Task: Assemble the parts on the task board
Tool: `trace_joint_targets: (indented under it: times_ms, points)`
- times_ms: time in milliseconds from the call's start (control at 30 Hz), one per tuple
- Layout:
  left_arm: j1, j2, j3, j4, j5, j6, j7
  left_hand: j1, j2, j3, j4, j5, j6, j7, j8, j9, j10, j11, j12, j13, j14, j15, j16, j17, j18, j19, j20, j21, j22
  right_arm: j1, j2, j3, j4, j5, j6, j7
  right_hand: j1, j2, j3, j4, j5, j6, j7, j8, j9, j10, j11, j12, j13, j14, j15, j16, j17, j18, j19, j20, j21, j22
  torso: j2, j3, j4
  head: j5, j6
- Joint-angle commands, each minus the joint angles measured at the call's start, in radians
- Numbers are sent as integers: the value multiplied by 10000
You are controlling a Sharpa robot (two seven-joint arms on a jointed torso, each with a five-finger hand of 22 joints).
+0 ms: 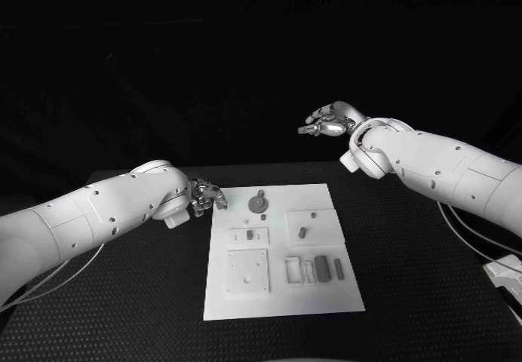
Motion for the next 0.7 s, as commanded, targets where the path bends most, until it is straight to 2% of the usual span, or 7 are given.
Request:
trace_joint_targets:
  times_ms: [33, 233, 333, 433, 467, 667, 700]
  points:
    - [2, -129, -4, 491, 111, -911, -233, 173, 145, 16, 67, 287, 278, -94, 1186, 904, 28, -100, -61, -19, 29, -102, -25, -20, 213, 70, -65, 10, 204, -3, -21, 0, -4, 17, 89, 106, 89, 9, -15, 22, 19, -48, 661, 38, -12, -5, 54, -40, -12, -37, 27, -65, -10, -182, 79, -4, -67, 18, -21, -2, 34, -16, -30]
    - [-27, -294, -143, 1137, -199, -1414, -499, 68, 142, 38, 59, 679, 189, -155, 1609, 1097, 92, -159, -81, -42, 80, -121, -27, -38, 203, 118, -93, -4, 205, -3, -54, 0, 9, 18, 87, 105, 87, 9, -16, 23, 19, -50, 661, 39, -13, -5, 55, -41, -18, -39, 28, -67, -13, -183, 77, -4, -73, 21, -20, 12, 35, 15, -61]
    - [-27, -309, -333, 1302, -211, -1478, -618, 13, 121, 30, 52, 755, 212, -193, 1789, 1159, 124, -192, -82, -47, 105, -125, -25, -43, 200, 142, -102, -1, 208, -3, -58, 0, 13, 18, 85, 106, 87, 8, -17, 23, 19, -51, 661, 39, -14, -5, 55, -41, -20, -40, 28, -68, -14, -184, 76, -4, -75, 22, -21, 20, 25, 35, -76]
    - [-24, -313, -664, 1459, -92, -1365, -725, -40, 123, 21, 46, 782, 225, -222, 1921, 1199, 156, -220, -77, -47, 129, -126, -18, -44, 199, 161, -108, 1, 209, -3, -54, 0, 8, 18, 88, 107, 87, 8, -18, 23, 19, -52, 661, 40, -15, -6, 55, -42, -23, -41, 28, -69, -15, -184, 76, -4, -79, 24, -20, 20, 12, 53, -105]
    - [-24, -312, -678, 1467, -80, -1349, -729, -54, 123, 18, 46, 781, 231, -229, 1951, 1208, 160, -226, -77, -48, 134, -125, -16, -45, 199, 163, -109, 1, 209, -3, -54, 0, 8, 18, 88, 106, 87, 8, -18, 23, 19, -52, 661, 40, -15, -6, 55, -42, -24, -41, 28, -69, -15, -184, 76, -4, -79, 25, -21, 22, 12, 54, -110]
    - [-25, -300, -1132, 1712, 155, -1118, -858, -122, 137, 7, 48, 757, 224, -252, 2074, 1242, 166, -246, -85, -51, 136, -121, -20, -48, 195, 161, -108, -8, 209, -3, -68, 0, 20, 18, 90, 105, 88, 7, -18, 23, 19, -53, 661, 41, -16, -5, 56, -42, -29, -42, 29, -71, -18, -185, 75, -4, -85, 28, -4, 19, -1, 57, -151]
    - [-26, -286, -1143, 1713, 169, -1136, -868, -136, 136, 4, 47, 736, 224, -255, 2103, 1250, 166, -252, -87, -52, 136, -120, -20, -48, 195, 160, -108, -9, 209, -3, -68, 0, 21, 19, 92, 105, 88, 8, -18, 23, 19, -53, 661, 41, -16, -5, 56, -42, -30, -42, 29, -71, -18, -186, 75, -4, -86, 29, -3, 15, 1, 59, -166]
